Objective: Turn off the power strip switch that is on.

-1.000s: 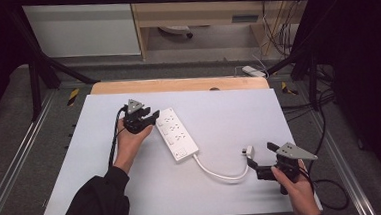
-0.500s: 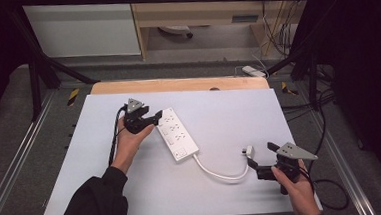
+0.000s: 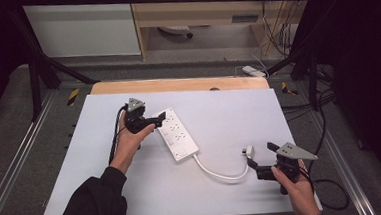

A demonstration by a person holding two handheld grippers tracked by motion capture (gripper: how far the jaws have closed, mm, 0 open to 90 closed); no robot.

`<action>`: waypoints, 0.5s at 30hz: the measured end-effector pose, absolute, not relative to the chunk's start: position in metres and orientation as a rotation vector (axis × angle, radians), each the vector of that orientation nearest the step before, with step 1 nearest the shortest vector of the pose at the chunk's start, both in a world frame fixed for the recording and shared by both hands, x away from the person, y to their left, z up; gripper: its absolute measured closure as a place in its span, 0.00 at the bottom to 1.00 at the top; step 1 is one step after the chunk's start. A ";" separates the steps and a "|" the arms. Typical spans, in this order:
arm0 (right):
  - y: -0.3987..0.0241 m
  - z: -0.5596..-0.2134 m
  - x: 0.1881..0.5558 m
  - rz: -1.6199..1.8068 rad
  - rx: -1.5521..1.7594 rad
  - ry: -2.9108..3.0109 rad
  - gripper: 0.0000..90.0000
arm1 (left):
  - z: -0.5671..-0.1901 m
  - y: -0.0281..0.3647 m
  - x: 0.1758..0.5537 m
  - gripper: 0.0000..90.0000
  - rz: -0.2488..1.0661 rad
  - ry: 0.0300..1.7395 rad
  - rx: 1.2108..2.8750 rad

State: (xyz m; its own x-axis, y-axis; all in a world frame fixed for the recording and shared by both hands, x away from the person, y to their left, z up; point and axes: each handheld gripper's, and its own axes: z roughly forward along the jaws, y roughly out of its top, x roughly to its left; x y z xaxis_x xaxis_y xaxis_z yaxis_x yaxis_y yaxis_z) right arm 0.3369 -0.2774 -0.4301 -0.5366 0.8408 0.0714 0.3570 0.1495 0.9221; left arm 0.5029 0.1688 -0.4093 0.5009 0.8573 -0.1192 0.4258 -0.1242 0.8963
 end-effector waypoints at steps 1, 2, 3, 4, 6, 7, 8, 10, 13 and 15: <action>-0.277 -0.430 0.337 1.372 1.140 1.966 0.03 | -0.409 0.169 0.502 0.09 0.536 1.089 1.740; -0.277 -0.430 0.337 1.373 1.140 1.966 0.03 | -0.408 0.169 0.502 0.09 0.540 1.087 1.743; -0.278 -0.430 0.337 1.373 1.140 1.965 0.03 | -0.407 0.169 0.502 0.09 0.541 1.086 1.743; -0.277 -0.430 0.337 1.373 1.140 1.966 0.03 | -0.406 0.170 0.501 0.09 0.541 1.085 1.745; -0.277 -0.430 0.337 1.373 1.140 1.966 0.03 | -0.404 0.171 0.500 0.09 0.542 1.085 1.743; -0.277 -0.430 0.337 1.373 1.140 1.966 0.03 | -0.403 0.171 0.499 0.09 0.539 1.086 1.738; -0.277 -0.430 0.337 1.373 1.140 1.966 0.03 | -0.402 0.172 0.499 0.09 0.540 1.086 1.738; -0.277 -0.430 0.337 1.374 1.140 1.966 0.03 | -0.399 0.174 0.497 0.09 0.545 1.087 1.736; -0.277 -0.430 0.337 1.374 1.141 1.966 0.03 | -0.395 0.176 0.494 0.09 0.544 1.084 1.731; -0.278 -0.430 0.337 1.374 1.143 1.966 0.03 | -0.391 0.178 0.491 0.09 0.551 1.078 1.734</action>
State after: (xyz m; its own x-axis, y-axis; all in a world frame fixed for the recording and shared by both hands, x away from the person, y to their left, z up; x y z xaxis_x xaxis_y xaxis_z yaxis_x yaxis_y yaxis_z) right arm 0.3369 -0.2775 -0.4298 -0.5363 0.8407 0.0749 0.3591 0.1470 0.9216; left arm 0.4914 0.1775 -0.3910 0.5028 0.8572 -0.1119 0.4114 -0.1234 0.9031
